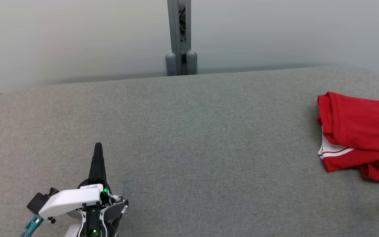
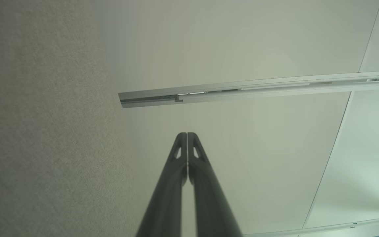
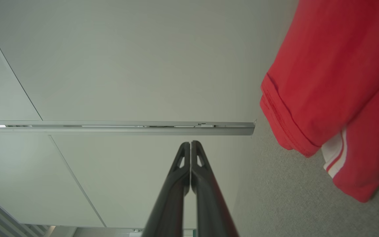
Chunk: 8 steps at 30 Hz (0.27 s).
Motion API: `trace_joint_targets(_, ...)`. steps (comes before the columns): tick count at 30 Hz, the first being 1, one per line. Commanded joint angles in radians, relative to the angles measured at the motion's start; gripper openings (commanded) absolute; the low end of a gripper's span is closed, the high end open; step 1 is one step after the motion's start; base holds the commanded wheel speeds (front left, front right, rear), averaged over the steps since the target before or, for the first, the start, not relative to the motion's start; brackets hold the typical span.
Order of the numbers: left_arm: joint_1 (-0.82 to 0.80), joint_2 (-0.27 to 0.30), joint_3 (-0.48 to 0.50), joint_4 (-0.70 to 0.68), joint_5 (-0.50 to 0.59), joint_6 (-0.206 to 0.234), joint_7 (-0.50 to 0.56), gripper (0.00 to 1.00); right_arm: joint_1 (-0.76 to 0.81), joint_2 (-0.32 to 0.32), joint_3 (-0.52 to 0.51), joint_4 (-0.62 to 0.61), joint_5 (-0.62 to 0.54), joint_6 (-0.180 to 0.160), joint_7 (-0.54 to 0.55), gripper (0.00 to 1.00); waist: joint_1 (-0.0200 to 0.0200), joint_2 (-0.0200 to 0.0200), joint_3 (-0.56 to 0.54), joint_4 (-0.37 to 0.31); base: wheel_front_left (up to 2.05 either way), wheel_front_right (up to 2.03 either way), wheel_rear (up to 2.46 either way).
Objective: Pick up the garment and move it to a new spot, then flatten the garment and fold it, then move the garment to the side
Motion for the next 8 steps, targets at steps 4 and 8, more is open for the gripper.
trace_joint_targets(4, -0.014, 0.002, 0.001, -0.001, 0.002, -0.004, -0.001, 0.0, -0.009, -0.006, -0.002, 0.004, 0.005, 0.001, 0.004, 0.0, 0.0, 0.0, 0.0, 0.0, 0.0, 0.0, 0.0)
trace_joint_targets(8, -0.014, 0.002, 0.001, -0.001, 0.002, -0.004, -0.001, 0.0, -0.009, -0.006, -0.002, 0.004, 0.005, 0.001, 0.004, 0.0, 0.0, 0.0, 0.0, 0.0, 0.0, 0.0, 0.0)
